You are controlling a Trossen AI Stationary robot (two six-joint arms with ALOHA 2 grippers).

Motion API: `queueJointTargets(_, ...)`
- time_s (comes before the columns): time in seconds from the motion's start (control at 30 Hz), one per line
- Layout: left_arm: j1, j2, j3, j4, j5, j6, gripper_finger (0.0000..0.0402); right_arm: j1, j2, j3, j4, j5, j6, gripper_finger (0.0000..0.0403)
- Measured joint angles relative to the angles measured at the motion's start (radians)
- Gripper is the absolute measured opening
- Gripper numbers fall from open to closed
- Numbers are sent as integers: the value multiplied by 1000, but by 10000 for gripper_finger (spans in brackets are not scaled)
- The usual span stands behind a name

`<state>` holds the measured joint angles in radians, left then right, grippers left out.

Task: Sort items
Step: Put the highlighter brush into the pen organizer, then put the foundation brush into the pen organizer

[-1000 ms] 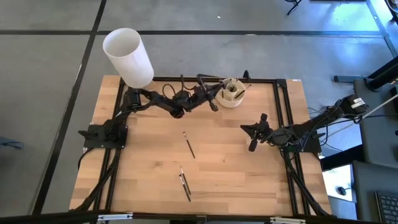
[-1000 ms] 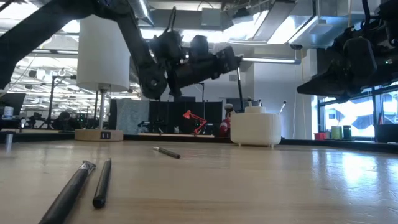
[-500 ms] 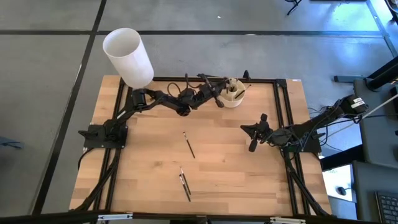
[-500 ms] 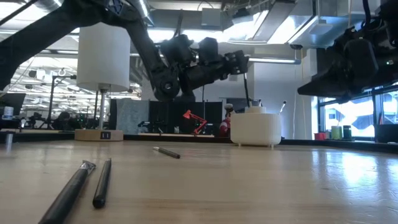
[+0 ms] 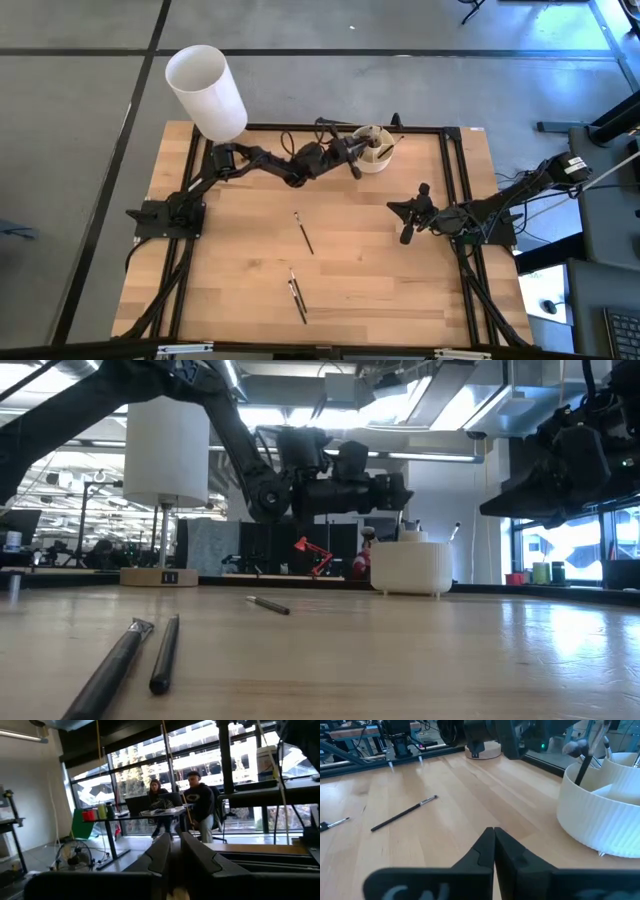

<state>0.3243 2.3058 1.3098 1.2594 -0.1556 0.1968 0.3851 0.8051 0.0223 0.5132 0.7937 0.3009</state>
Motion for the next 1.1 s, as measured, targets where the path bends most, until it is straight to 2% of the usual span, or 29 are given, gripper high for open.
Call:
queueJointTargets(0.13,-15,-2,0,1,-79,13,75,0,0,0,-24,0,17,9)
queueJointTargets(0.33,-44,-2,0,0,-179,114,130,0,0,0,-54,-9,56,3)
queueJointTargets(0.4,-57,-5,0,-6,-195,156,143,0,0,0,-70,-9,77,5)
queueJointTargets(0.5,-87,-42,-1,-99,-194,213,154,0,0,0,-95,-9,108,10)
queueJointTargets(0.57,-110,-81,-1,-209,-200,250,156,0,0,0,-97,-9,111,11)
queueJointTargets(0.7,-152,-183,-1,-530,-214,290,155,0,0,0,-96,0,107,4)
queueJointTargets(0.87,-200,-311,0,-931,-209,223,148,0,0,0,-93,4,99,9)
queueJointTargets(1.0,-231,-404,0,-1260,-114,146,144,0,0,0,-92,10,90,12)
queueJointTargets(1.1,-248,-449,0,-1497,30,87,144,0,0,0,-92,25,84,13)
